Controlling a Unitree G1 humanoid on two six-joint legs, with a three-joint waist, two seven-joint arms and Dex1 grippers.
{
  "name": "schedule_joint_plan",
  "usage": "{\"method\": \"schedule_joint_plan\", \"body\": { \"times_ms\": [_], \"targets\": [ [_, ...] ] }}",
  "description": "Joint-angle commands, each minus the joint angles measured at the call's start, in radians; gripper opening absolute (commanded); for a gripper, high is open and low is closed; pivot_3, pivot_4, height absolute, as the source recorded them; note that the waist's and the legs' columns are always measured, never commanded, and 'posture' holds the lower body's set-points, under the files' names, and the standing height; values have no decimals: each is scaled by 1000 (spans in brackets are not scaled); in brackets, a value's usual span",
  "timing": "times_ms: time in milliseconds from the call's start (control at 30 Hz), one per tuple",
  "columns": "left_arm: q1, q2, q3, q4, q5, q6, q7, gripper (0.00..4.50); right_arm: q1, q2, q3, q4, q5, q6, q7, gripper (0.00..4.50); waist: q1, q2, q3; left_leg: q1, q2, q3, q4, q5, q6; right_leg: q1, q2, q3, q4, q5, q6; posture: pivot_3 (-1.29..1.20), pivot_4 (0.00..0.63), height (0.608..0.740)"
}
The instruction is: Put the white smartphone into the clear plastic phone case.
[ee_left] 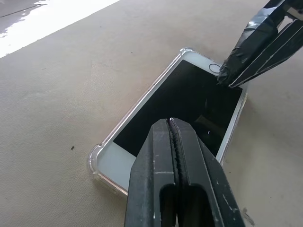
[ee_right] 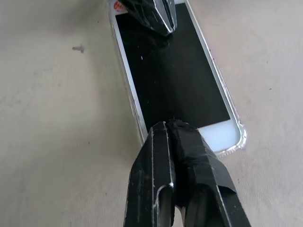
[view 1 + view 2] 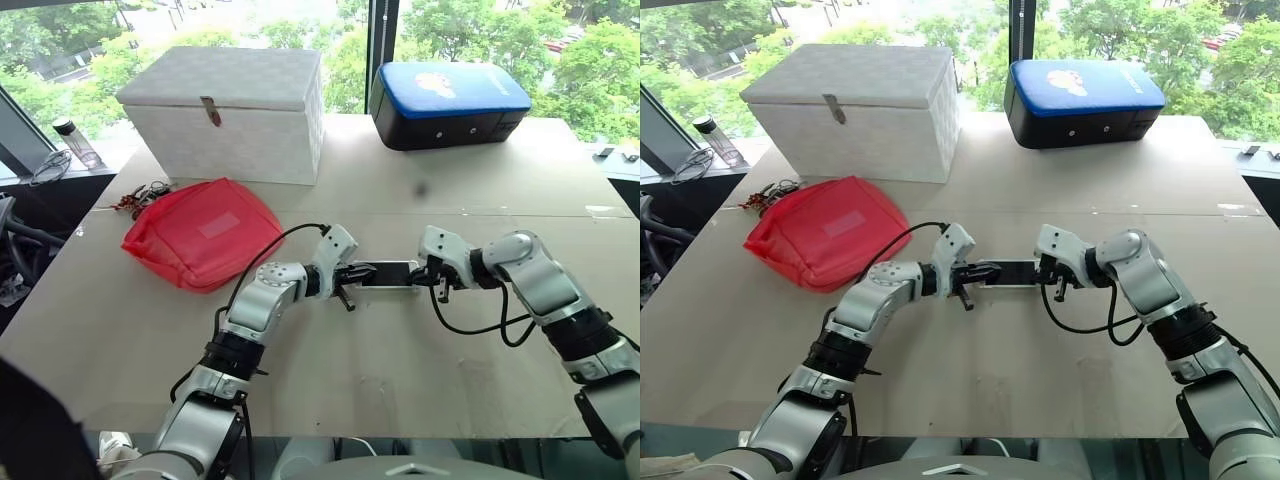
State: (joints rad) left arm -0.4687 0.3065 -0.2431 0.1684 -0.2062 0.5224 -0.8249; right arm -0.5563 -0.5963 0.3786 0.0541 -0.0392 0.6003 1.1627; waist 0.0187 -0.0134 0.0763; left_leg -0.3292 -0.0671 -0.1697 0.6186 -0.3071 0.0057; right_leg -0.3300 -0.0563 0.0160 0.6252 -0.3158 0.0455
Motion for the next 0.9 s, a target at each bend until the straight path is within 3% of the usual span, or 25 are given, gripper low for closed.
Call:
{"method": "schedule_joint_plan", "body": {
  "times_ms": [33,500,700,800,833,900],
  "targets": [
    [-7,-2,-7,-3,7,2,-3,19,132,-33,256,246,-138,107,42,0,0,0,0,0,0,0,0,0,0,0,0,0,0,0,0,0,150,740],
    [17,-15,-4,-29,11,21,15,19,97,25,299,371,-223,45,78,0,-1,-9,-11,5,0,-2,0,-2,3,6,0,-1,0,0,0,0,150,740],
    [47,-22,44,-50,-7,-61,35,19,174,190,-112,163,-4,-153,-224,0,-6,-7,0,4,0,-2,0,-1,2,4,1,0,1,0,0,0,150,740],
    [69,-47,97,-83,-32,-137,58,19,237,242,-241,59,56,-269,-331,0,-9,10,28,-4,0,-1,0,2,-3,-5,1,1,2,1,0,0,150,740],
    [75,-62,125,-97,-53,-145,74,19,256,245,-267,25,83,-268,-333,0,-11,12,36,-15,0,0,4,3,-4,-16,1,2,9,1,0,0,150,740],
    [86,-93,195,-152,-134,-147,89,590,309,242,-330,-49,120,-303,-382,627,-11,14,40,-26,0,-2,13,4,-5,-30,2,2,18,1,0,0,150,740]
  ]
}}
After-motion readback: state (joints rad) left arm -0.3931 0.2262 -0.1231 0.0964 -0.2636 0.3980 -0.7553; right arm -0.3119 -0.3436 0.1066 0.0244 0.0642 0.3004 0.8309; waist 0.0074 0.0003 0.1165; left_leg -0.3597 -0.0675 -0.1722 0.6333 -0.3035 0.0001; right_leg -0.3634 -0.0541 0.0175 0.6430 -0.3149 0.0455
